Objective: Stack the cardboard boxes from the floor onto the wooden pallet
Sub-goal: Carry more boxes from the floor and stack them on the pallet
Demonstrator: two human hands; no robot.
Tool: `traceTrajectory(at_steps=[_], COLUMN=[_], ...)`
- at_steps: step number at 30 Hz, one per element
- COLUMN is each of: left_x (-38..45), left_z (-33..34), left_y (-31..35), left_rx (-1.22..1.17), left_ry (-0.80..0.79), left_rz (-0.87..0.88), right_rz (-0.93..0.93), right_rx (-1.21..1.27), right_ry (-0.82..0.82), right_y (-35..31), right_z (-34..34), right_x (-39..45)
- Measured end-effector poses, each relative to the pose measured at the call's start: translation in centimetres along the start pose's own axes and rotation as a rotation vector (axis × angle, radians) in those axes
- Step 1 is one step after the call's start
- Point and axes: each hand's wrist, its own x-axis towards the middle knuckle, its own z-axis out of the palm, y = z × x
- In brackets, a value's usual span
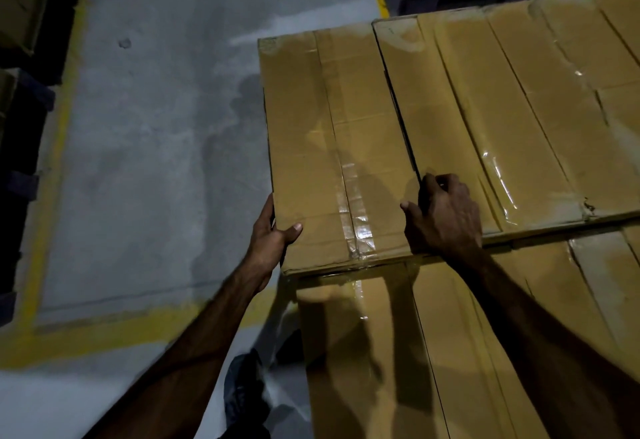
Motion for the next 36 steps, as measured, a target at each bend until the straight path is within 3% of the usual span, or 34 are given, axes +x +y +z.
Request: traceTrajectory(at_steps=[25, 30, 36], left_x=[-0.5, -3.4, -10.5], left_z=[-0.2, -0.4, -1.8], left_y=[0.8, 1.0, 1.3], left_rx=[0.133, 0.129, 0.165], left_ry=[0.005, 0.024, 0.017], left_rz=[-0.009, -0.117, -0.173], right_rz=[-0.078, -0.091, -0.012], right_rx=[0.032, 0.134, 0.349], right_ry=[-0.112, -0.181, -0.122], right_y=[1.1, 2.7, 2.7], right_z=[0.0, -0.4, -3.1], right_x=[-1.1, -4.8, -13.4])
